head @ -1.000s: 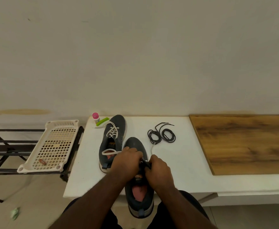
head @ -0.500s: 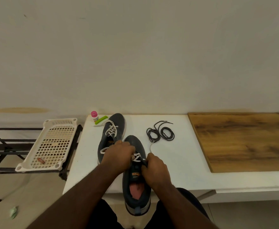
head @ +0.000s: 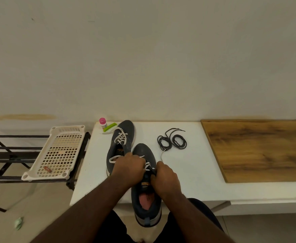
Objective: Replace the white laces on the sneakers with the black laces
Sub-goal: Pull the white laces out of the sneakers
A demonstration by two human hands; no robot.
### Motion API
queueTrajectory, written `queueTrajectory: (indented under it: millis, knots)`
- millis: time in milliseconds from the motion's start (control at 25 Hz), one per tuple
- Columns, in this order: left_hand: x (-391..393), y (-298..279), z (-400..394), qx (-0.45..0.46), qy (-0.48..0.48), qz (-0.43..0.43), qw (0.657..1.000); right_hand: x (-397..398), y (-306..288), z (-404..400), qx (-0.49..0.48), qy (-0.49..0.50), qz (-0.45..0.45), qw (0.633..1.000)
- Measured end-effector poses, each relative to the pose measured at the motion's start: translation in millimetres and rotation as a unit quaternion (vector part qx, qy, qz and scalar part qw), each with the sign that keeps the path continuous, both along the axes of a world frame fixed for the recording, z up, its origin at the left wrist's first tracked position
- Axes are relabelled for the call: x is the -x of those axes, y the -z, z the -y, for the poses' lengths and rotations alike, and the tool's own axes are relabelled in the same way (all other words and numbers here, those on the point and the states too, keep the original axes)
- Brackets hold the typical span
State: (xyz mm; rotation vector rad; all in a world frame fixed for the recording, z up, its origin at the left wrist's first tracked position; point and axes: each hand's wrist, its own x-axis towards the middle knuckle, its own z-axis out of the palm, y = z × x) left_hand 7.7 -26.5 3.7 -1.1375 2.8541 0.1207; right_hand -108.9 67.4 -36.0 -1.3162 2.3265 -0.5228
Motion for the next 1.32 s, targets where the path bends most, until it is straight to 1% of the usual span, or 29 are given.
queueTrajectory:
  millis: [40, 80, 160, 200, 240, 320, 360, 480, 560, 640, 680, 760, 800, 840, 920, 960, 1040, 1120, 1200, 1280, 1320]
  knots:
    - [-4, -3, 7, -0.019, -0.006, -0.014, 1.000, 0, 1, 0, -0.002, 0.002, 0.003, 1.000]
    - [-11, -6, 18, -0.059, -0.032, -0.037, 0.997, 1, 1, 0, -0.007, 0.005, 0.005, 1.000]
    - [-27, -8, 40, -0.146, -0.110, -0.095, 0.979, 2, 3, 0, -0.014, 0.011, 0.005, 1.000]
    - [-33, -8, 42, -0.155, -0.127, -0.095, 0.975, 2, 4, 0, -0.014, 0.010, 0.003, 1.000]
    - [-35, -8, 39, -0.126, -0.123, -0.079, 0.981, 2, 5, 1, -0.013, 0.007, 0.002, 1.000]
    - [-27, -2, 25, -0.033, -0.056, -0.046, 0.997, -1, 5, 2, -0.009, 0.001, 0.003, 1.000]
    - [-19, -2, 16, -0.013, -0.026, -0.033, 0.999, -2, 5, 3, -0.006, -0.001, 0.002, 1.000]
    - [2, -3, -1, -0.010, -0.009, 0.049, 0.999, -3, 5, 3, -0.002, -0.002, -0.005, 1.000]
    - [5, -6, -3, 0.022, 0.005, 0.069, 0.997, -3, 5, 2, -0.002, -0.005, -0.004, 1.000]
    - [-5, -17, 11, 0.025, -0.018, 0.053, 0.998, -2, 4, 2, -0.005, -0.007, -0.003, 1.000]
    - [-12, -25, 26, 0.015, -0.058, 0.046, 0.997, -1, 4, 2, -0.006, -0.005, -0.003, 1.000]
    - [-27, -35, 47, 0.001, -0.134, 0.064, 0.989, 0, 4, 1, -0.009, 0.000, 0.001, 1.000]
    - [-32, -32, 49, 0.006, -0.140, 0.070, 0.988, -1, 4, 2, -0.010, 0.000, 0.004, 1.000]
    - [-31, -28, 43, 0.007, -0.123, 0.060, 0.991, -3, 5, 2, -0.011, 0.000, 0.004, 1.000]
    - [-16, -15, 19, -0.020, -0.063, 0.031, 0.997, -4, 5, 3, -0.010, 0.001, -0.001, 1.000]
    - [-7, -9, 6, -0.029, -0.043, 0.037, 0.998, -5, 4, 4, -0.010, 0.001, -0.004, 1.000]
    - [6, -4, -11, -0.014, -0.032, 0.056, 0.998, -5, 4, 3, -0.011, 0.001, -0.004, 1.000]
    - [6, -8, -5, 0.020, -0.029, 0.075, 0.997, -4, 4, 3, -0.013, 0.001, 0.000, 1.000]
    - [-7, -20, 19, 0.041, -0.050, 0.086, 0.994, -3, 4, 3, -0.016, 0.002, 0.004, 1.000]
    - [-25, -34, 47, 0.048, -0.113, 0.107, 0.987, -2, 4, 2, -0.017, 0.003, 0.006, 1.000]
    - [-31, -36, 54, 0.048, -0.128, 0.112, 0.984, -3, 4, 2, -0.017, 0.003, 0.007, 1.000]
